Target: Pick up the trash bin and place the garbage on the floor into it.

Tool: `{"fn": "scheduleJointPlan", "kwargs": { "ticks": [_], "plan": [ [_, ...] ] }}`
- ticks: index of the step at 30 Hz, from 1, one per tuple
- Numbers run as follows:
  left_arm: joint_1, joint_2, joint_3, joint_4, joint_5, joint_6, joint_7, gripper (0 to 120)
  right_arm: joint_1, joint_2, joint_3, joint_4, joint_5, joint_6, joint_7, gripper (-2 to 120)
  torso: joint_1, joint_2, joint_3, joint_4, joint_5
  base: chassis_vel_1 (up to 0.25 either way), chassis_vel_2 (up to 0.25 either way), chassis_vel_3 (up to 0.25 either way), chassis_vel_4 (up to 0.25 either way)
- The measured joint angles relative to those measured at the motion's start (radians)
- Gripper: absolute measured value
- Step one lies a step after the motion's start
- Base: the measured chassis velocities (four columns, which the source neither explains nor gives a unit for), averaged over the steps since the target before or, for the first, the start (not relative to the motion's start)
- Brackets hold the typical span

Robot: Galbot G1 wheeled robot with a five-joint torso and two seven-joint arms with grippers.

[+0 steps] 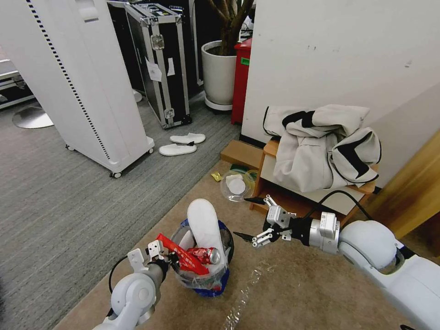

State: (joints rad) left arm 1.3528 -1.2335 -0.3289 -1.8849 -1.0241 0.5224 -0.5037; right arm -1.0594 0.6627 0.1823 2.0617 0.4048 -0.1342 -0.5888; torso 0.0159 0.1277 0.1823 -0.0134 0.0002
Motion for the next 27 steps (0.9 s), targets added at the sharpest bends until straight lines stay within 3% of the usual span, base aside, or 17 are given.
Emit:
{"fn": "scheduleJointPlan", "kwargs": {
  "ticks": [6, 9, 27],
  "plan": [
    [-0.001, 0.001, 0.0, 0.001, 0.0, -0.002, 0.007, 11, 0.001, 0.005, -0.002, -0.006, -0.003, 0.001, -0.002, 100, 0.0, 0.0, 0.0, -0.0003, -0.0005, 0.0, 0.0, 0.0, 0.0],
    [0.0, 0.001, 0.002, -0.007, -0.001, -0.002, 0.008, 27, 0.005, 0.011, -0.007, -0.016, -0.008, 0.003, -0.002, 100, 0.0, 0.0, 0.0, -0.0002, -0.0006, 0.0, 0.0, 0.0, 0.0],
    [0.021, 0.005, 0.001, -0.045, 0.018, -0.01, 0.046, 88, 0.001, 0.011, -0.017, -0.05, -0.031, 0.022, -0.016, 100, 0.0, 0.0, 0.0, -0.0001, -0.0001, 0.0, 0.0, 0.0, 0.0]
  ]
}}
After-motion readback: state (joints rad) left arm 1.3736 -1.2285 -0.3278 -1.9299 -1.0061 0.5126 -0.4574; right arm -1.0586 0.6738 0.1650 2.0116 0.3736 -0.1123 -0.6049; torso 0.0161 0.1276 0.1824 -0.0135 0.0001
